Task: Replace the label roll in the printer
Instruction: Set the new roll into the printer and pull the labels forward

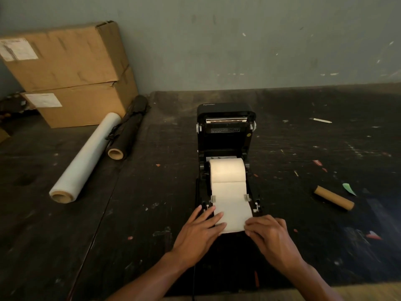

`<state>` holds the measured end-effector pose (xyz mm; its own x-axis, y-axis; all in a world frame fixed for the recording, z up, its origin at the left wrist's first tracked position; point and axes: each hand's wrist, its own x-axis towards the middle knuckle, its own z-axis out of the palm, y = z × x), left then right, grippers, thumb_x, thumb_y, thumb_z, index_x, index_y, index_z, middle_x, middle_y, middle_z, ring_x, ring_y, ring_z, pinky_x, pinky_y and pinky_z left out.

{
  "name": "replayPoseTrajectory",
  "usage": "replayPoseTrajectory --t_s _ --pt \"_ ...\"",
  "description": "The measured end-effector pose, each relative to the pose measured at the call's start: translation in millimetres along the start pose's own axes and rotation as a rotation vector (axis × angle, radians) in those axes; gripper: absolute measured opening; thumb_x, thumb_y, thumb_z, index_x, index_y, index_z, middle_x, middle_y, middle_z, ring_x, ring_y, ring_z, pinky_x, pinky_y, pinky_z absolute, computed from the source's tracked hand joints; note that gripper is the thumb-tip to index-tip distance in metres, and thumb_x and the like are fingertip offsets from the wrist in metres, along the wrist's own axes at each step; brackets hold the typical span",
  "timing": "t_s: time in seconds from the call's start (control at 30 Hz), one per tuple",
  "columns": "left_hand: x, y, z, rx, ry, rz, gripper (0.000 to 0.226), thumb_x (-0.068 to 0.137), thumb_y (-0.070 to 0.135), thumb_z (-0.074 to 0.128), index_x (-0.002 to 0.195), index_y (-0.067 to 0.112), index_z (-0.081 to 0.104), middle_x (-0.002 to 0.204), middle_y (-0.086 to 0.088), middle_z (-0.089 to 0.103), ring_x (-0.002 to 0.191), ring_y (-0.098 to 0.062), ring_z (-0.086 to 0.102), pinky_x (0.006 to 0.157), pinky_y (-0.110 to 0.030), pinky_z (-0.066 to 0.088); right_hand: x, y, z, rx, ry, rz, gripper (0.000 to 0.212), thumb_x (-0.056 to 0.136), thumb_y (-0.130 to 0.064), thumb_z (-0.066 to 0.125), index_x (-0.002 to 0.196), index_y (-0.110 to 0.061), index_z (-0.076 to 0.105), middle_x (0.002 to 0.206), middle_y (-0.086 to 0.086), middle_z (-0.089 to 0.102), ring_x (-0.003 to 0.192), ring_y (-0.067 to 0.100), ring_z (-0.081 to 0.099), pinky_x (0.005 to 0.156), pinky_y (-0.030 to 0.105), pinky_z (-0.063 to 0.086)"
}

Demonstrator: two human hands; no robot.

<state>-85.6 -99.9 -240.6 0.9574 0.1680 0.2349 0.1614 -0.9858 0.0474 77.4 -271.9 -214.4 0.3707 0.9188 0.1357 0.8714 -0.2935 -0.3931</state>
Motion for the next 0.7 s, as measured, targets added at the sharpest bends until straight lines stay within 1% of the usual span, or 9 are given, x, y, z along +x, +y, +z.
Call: replayPoseTrajectory --t_s 0.13,0.23,0.37,0.53,0.63,0.7 --pt "-9.7 2.3 4.2 0.019 0.008 0.018 0.037 0.088 0.034 0.042 0.109 0.033 0.072 0.124 0.008 0.067 0.122 -0.018 0.058 0.104 -0.05 0.036 -9.4 -3.9 4.3 0.011 -0.037 0.032 0.024 0.093 -0.035 0.049 0.112 -0.038 0.064 0.136 -0.024 0.048 0.121 -0.012 0.023 0.097 0.022 0.015" --pt "-16.4 4.6 8.0 0.04 -0.014 0.039 0.037 0.088 0.034 0.042 0.111 0.034 0.071 0.126 0.008 0.066 0.124 -0.017 0.056 0.106 -0.048 0.034 -16.0 -6.4 7.6 0.024 -0.061 0.043 0.025 0.093 -0.035 0.049 0.112 -0.038 0.064 0.139 -0.024 0.046 0.127 -0.011 0.018 0.104 0.026 0.012" --pt "-25.3 7.8 15.1 0.066 -0.039 0.077 0.037 0.089 0.033 0.042 0.113 0.033 0.07 0.128 0.008 0.065 0.126 -0.016 0.055 0.108 -0.049 0.03 -24.2 -6.4 9.7 0.004 -0.115 0.035 0.026 0.094 -0.035 0.048 0.113 -0.039 0.063 0.14 -0.024 0.044 0.136 -0.006 0.018 0.107 0.03 0.008" --pt "-34.7 10.7 23.3 0.092 -0.055 0.121 0.035 0.088 0.032 0.044 0.113 0.032 0.069 0.128 0.008 0.064 0.125 -0.014 0.055 0.108 -0.05 0.029 -31.2 -8.6 13.5 0.012 -0.156 0.018 0.025 0.093 -0.032 0.049 0.112 -0.038 0.064 0.14 -0.024 0.045 0.136 -0.006 0.02 0.108 0.035 0.01" --pt "-38.7 10.9 25.8 0.1 -0.061 0.133 0.035 0.087 0.031 0.045 0.114 0.032 0.068 0.129 0.007 0.064 0.125 -0.014 0.056 0.108 -0.05 0.029 -32.6 -8.4 14.9 0.007 -0.185 0.002 0.026 0.094 -0.032 0.047 0.113 -0.036 0.064 0.141 -0.023 0.044 0.133 -0.01 0.015 0.11 0.036 0.009" --pt "-39.1 10.8 25.6 0.103 -0.06 0.135 0.035 0.088 0.031 0.045 0.114 0.031 0.068 0.128 0.006 0.065 0.124 -0.014 0.057 0.108 -0.051 0.029 -32.6 -7.8 15.9 0.006 -0.181 -0.004 0.026 0.094 -0.032 0.047 0.112 -0.036 0.065 0.141 -0.022 0.045 0.133 -0.009 0.016 0.11 0.038 0.01"
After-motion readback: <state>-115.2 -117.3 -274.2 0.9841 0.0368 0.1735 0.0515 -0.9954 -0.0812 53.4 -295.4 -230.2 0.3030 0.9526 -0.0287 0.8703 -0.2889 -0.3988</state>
